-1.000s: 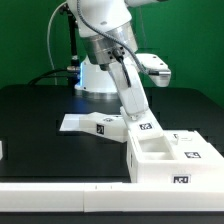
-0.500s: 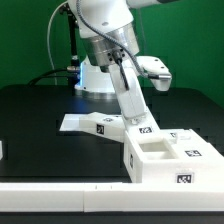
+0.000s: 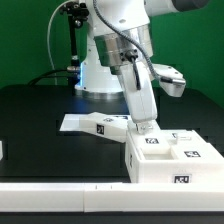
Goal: Assemble cabinet
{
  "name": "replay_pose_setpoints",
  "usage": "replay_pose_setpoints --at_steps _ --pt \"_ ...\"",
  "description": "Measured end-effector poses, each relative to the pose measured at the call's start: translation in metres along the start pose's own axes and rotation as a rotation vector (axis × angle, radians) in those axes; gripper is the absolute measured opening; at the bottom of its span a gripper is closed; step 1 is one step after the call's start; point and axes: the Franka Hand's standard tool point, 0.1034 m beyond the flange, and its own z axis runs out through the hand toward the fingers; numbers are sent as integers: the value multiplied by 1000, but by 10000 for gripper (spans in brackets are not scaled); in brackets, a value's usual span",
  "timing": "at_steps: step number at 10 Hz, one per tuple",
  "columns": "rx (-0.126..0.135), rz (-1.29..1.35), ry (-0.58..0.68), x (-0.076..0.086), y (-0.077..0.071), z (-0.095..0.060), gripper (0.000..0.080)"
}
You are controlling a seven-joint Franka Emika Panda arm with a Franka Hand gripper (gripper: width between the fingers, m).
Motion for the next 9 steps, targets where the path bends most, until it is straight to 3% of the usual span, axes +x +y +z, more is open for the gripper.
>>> replay_pose_setpoints --at_steps 4,9 --pt "1 0 1 0 -1 0 64" --pt "41 -5 20 -3 -37 1 64"
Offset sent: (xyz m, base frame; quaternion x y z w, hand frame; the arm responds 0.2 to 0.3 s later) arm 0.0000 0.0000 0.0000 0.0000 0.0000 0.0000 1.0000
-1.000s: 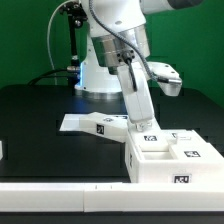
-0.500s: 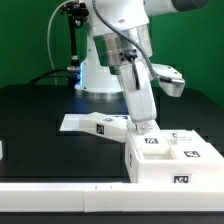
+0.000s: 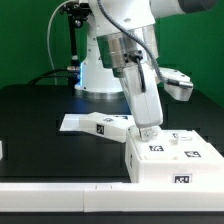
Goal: Assemble cabinet
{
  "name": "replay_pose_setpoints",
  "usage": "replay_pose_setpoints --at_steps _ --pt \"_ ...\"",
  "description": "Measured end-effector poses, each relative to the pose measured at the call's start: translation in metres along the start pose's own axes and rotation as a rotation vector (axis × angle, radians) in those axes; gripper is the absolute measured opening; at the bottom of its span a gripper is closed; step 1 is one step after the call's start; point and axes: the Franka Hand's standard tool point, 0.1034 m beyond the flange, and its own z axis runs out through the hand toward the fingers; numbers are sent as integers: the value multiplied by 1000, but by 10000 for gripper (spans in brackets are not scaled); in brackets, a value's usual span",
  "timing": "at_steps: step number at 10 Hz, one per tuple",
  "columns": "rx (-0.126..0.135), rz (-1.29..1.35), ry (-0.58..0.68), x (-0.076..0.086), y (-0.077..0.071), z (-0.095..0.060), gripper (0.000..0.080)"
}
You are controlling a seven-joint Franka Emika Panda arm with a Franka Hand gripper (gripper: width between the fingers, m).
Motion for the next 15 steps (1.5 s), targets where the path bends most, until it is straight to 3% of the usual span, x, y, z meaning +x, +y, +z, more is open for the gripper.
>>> replay_pose_setpoints --at_steps 2,4,8,10,11,13,14,15 --pt "13 18 6 -4 -12 1 64" --pt "5 17 12 -7 -20 2 64" --pt "-21 17 -3 -10 -21 1 64" --pt "-20 18 -1 -9 -20 2 64" --pt "-21 18 -1 -9 -20 2 149" --pt "-21 17 -17 -11 -21 -8 459" --pt "-7 22 -28 -11 -22 -21 459" --pt "-3 30 -36 -12 -20 -28 597"
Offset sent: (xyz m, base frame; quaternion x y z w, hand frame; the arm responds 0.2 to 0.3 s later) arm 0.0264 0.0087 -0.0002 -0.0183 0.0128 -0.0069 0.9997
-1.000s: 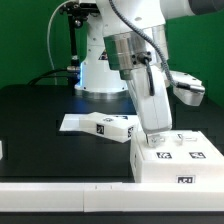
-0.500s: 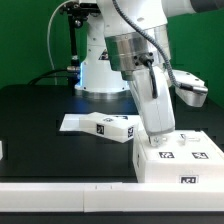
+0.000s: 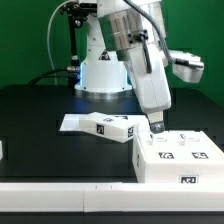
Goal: Assemble cabinet
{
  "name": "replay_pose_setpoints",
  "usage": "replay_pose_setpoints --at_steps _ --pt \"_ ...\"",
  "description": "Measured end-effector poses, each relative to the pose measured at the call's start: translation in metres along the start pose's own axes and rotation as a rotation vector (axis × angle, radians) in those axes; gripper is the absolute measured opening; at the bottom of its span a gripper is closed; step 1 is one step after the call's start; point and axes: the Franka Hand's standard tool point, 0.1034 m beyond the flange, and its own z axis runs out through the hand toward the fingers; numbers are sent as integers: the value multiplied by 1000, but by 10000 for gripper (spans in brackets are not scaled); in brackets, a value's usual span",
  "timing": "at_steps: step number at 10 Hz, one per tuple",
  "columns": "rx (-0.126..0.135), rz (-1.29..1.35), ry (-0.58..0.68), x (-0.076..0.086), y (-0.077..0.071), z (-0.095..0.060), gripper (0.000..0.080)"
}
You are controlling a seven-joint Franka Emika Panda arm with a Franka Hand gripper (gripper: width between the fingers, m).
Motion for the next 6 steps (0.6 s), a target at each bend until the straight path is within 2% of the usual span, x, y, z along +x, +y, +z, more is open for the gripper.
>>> replay_pose_setpoints --at_steps 1,2,3,6 --pt "0 1 5 2 0 2 733" --pt "-2 1 6 2 1 4 733" --pt "-2 1 6 2 1 4 785" --pt "-2 -42 6 2 1 3 797"
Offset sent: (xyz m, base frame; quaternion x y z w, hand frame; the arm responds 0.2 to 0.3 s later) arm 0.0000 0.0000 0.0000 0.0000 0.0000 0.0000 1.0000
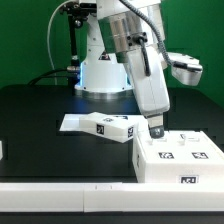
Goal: Assemble cabinet
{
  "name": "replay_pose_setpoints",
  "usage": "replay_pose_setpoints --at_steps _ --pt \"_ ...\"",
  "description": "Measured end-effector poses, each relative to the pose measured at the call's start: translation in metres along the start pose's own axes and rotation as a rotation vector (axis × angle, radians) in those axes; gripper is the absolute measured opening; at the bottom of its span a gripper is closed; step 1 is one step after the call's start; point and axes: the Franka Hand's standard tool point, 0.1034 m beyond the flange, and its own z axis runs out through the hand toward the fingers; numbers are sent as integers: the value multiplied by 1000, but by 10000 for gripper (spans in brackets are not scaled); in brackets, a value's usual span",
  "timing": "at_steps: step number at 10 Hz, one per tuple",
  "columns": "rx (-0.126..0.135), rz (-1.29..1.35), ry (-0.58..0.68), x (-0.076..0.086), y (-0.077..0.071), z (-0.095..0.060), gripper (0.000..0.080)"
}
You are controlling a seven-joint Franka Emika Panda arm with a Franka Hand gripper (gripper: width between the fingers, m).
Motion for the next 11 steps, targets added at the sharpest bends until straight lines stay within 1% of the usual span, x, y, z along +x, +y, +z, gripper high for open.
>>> replay_pose_setpoints --at_steps 1,3,4,6,7,9,10,11 --pt "1 -102 -3 -2 2 -2 797" --pt "-20 -238 1 -16 8 -4 797" --pt "-17 -285 5 -13 8 -3 797" --pt "-20 -409 8 -11 8 -3 797" --pt "-34 -527 17 -12 9 -4 797" --pt "-71 -879 37 -20 12 -9 797" --pt "-94 -1058 48 -21 15 -8 797" --pt "-93 -1087 56 -20 17 -5 797"
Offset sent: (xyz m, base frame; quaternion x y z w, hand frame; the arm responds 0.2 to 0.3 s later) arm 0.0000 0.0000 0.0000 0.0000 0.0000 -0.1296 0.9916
